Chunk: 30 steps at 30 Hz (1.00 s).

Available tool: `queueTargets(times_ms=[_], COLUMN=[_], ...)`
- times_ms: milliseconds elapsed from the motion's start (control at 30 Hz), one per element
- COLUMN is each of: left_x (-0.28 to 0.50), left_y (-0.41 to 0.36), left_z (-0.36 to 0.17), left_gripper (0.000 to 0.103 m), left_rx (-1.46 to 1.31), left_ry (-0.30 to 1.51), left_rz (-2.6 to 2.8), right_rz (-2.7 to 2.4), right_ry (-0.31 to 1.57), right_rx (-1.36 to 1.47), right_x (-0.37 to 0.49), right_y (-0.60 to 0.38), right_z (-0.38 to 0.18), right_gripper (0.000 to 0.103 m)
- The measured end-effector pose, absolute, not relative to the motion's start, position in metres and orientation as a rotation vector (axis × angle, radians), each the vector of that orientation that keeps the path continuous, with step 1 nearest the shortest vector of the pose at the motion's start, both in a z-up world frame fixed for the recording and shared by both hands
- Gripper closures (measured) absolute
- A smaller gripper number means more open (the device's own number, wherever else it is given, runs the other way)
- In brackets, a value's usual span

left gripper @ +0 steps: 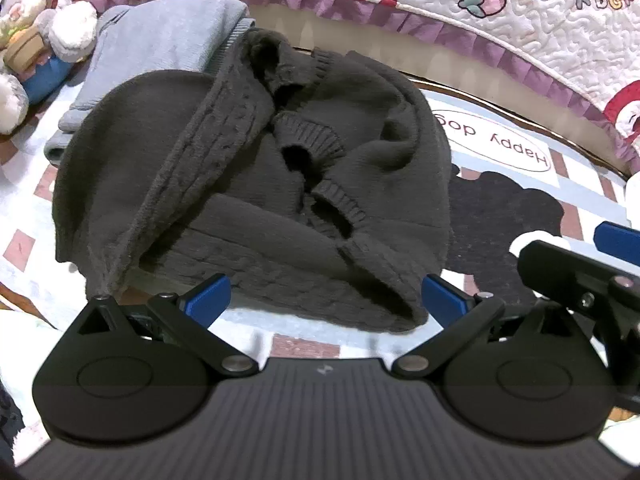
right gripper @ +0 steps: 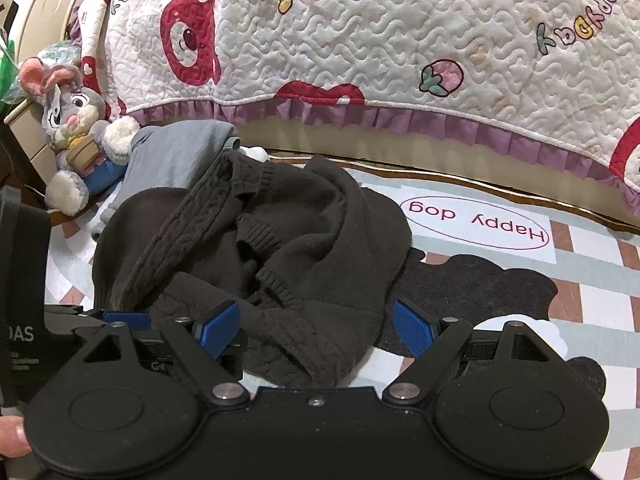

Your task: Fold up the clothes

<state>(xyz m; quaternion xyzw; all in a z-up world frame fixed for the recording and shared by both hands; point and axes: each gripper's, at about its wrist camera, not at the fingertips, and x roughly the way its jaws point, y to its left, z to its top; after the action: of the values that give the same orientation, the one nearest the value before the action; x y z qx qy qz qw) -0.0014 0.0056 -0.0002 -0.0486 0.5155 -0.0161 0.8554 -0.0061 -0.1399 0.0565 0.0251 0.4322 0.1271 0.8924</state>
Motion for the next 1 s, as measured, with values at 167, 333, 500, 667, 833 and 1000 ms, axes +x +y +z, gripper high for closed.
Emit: queueTargets(times_ms=[167, 333, 500, 667, 833, 1000], left_x=[-0.0011, 0.0000, -0.0007, -0.0006, -0.0001, -0.0012], left_y=[0.0083, 0.0098, 0.0119, 0.0129, 0.0142, 0.0143], left_z=[-0.0011, -0.0046, -0.0050, -0.0051, -0.0056, -0.0057], left_gripper=[0.000, 0.000, 0.000, 0.000, 0.000, 0.000], left_rx=[-0.110, -0.117, -0.121, -0.123, -0.124, -0.124], left_ry=[1.081, 1.086, 1.080, 1.080, 1.082, 1.080], left_rz=[-0.036, -0.036, -0.035, -0.038, -0.042, -0.043], right_rz=[0.264, 0.267, 0.266, 0.266, 0.266, 0.267], right_ry=[0.894, 0.896, 0.894, 0.892, 0.894, 0.893], right_rx=[0.051, 0.050, 0.052, 0.053, 0.051, 0.050], right_x=[-0.0065, -0.0071, -0.0069, -0.0073, -0.0068, -0.0066], right_y=[-0.1392, -0.1388, -0.1381, -0.1380, -0.1378, -0.1375], right_z=[0.0564, 0.0547, 0.0550, 0.0550, 0.0555, 0.0557], right_gripper=[0.016, 0.016, 0.016, 0.016, 0.016, 0.016])
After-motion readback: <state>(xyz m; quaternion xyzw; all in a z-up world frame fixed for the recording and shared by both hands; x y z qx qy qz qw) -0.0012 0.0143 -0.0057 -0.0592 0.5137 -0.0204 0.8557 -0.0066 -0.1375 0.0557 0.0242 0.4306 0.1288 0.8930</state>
